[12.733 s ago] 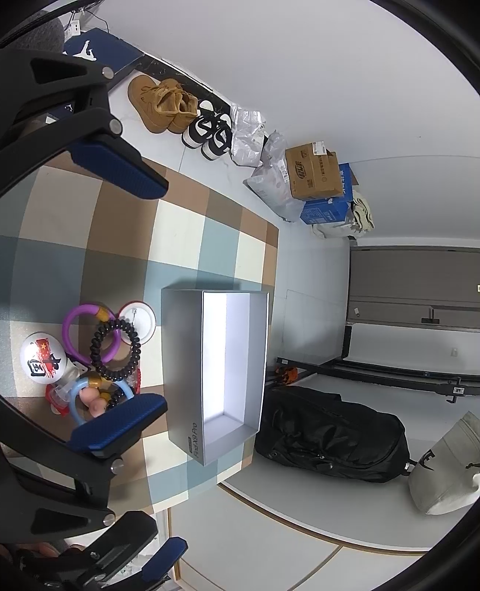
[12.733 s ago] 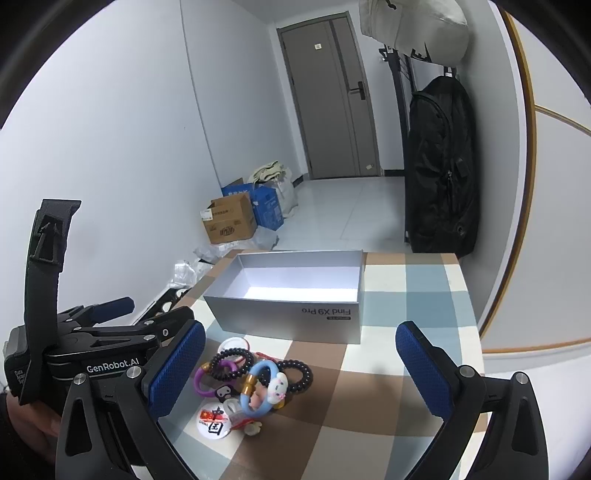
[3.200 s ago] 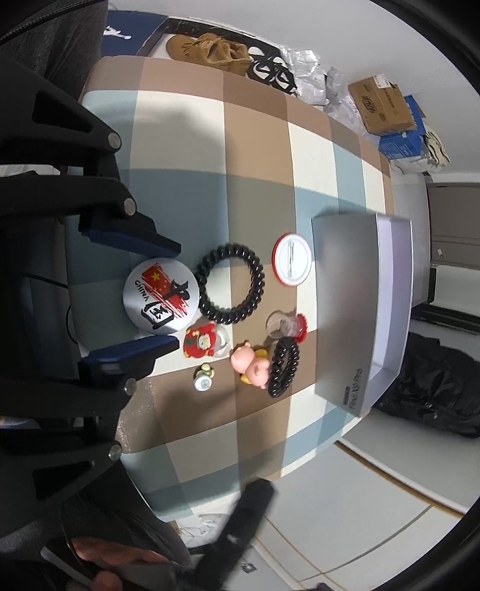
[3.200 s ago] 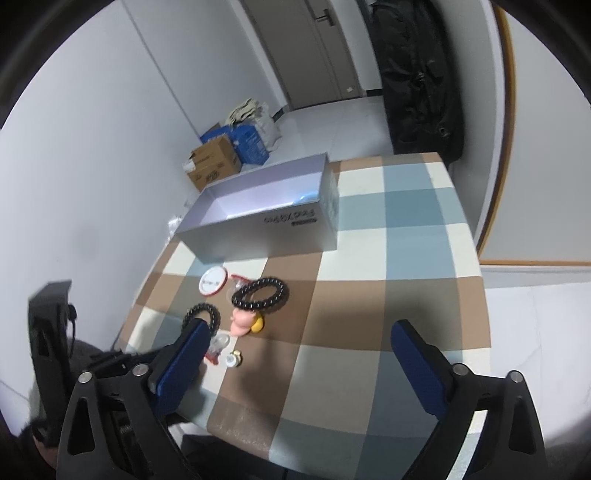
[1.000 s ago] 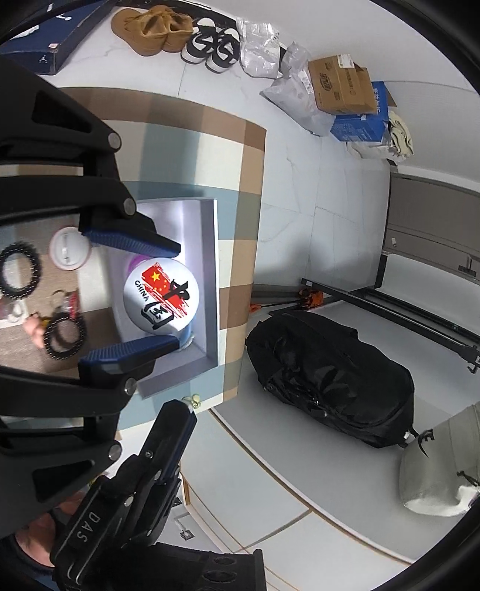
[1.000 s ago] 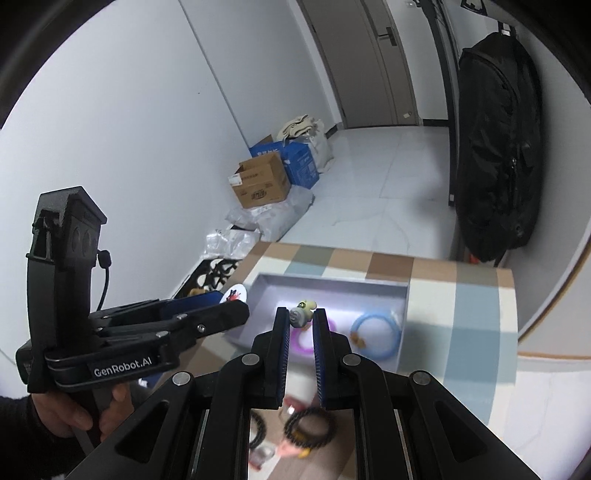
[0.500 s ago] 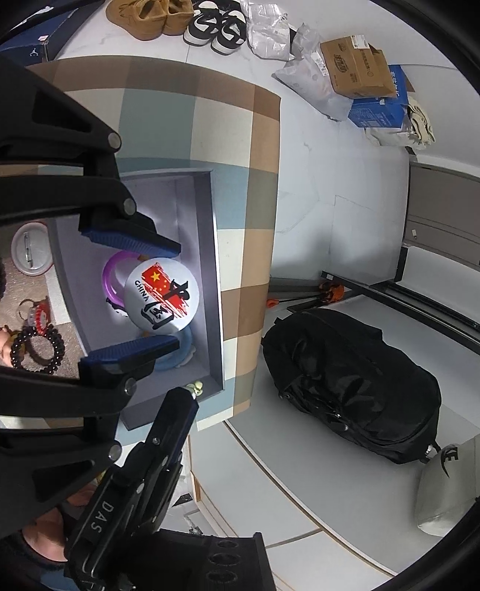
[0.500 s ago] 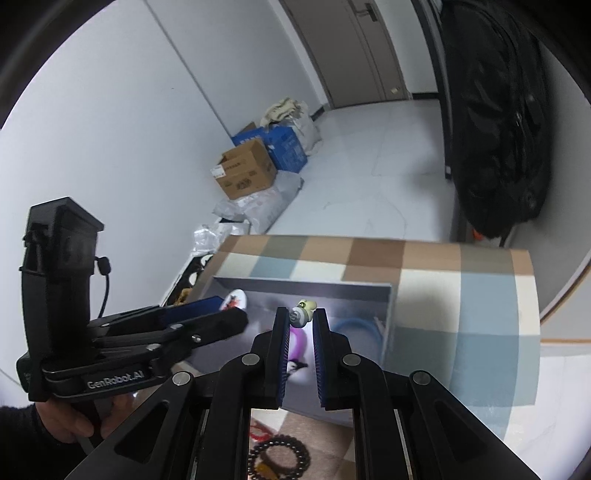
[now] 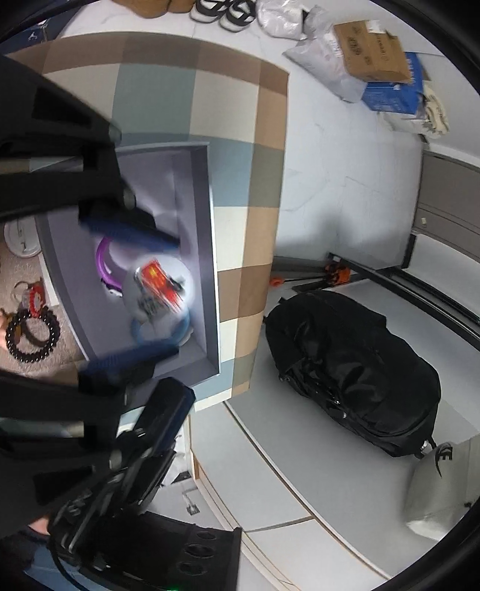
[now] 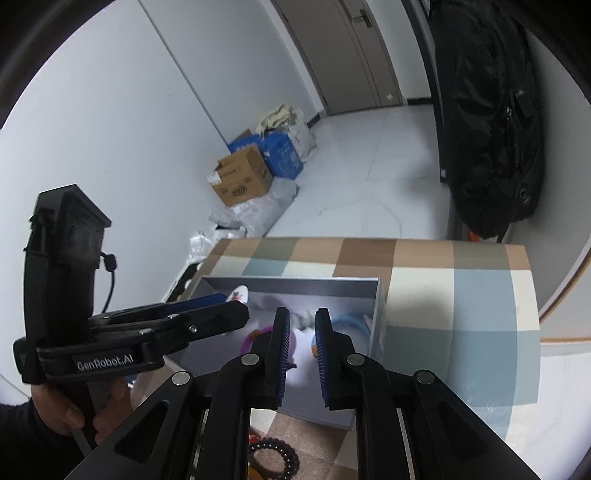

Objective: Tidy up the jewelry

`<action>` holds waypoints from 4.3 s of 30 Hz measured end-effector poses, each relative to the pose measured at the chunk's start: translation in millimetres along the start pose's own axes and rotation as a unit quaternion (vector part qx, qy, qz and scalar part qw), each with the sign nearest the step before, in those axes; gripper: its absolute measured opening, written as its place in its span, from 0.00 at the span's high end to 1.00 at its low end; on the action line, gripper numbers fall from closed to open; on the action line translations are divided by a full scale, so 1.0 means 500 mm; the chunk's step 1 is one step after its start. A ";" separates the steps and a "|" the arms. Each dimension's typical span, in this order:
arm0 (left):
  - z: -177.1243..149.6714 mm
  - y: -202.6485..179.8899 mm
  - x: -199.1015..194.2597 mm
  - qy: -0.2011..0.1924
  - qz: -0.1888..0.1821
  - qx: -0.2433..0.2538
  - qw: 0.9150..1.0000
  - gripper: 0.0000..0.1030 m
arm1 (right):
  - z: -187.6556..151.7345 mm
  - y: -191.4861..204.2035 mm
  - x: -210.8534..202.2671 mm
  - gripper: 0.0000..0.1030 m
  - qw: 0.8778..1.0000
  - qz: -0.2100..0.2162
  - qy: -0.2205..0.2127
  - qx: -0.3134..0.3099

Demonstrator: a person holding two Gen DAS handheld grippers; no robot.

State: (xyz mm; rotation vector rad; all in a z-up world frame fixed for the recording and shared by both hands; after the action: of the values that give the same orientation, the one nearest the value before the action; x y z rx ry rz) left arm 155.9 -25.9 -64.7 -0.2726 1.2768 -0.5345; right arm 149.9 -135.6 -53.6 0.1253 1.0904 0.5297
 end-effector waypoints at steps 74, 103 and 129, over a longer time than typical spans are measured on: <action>-0.287 0.019 0.038 0.066 0.232 0.043 0.969 0.23 | -0.216 0.022 -0.128 0.00 0.997 -0.064 -0.039 0.026; -0.264 0.043 0.004 0.055 0.127 -0.004 0.990 0.67 | -0.244 0.028 -0.091 0.00 0.998 -0.056 0.004 0.029; -0.239 0.061 -0.085 -0.044 0.046 -0.051 0.997 0.67 | -0.304 0.153 0.063 0.73 0.992 -0.041 0.112 -0.030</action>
State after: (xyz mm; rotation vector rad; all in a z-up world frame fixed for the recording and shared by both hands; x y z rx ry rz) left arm 40.5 33.7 -77.5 -0.3170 1.2274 -0.3747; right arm 2.0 -78.6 -123.6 -0.0320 1.2921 0.5112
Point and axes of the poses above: each gripper's, at about its wrist camera, not at the fingertips, and x roughly the way its jaws point, y to its left, z to its top, the point moved 7 cm from there along x, roughly the way its jaws point, and after that the axes turned 15 degrees about y, right-handed, at the moved point
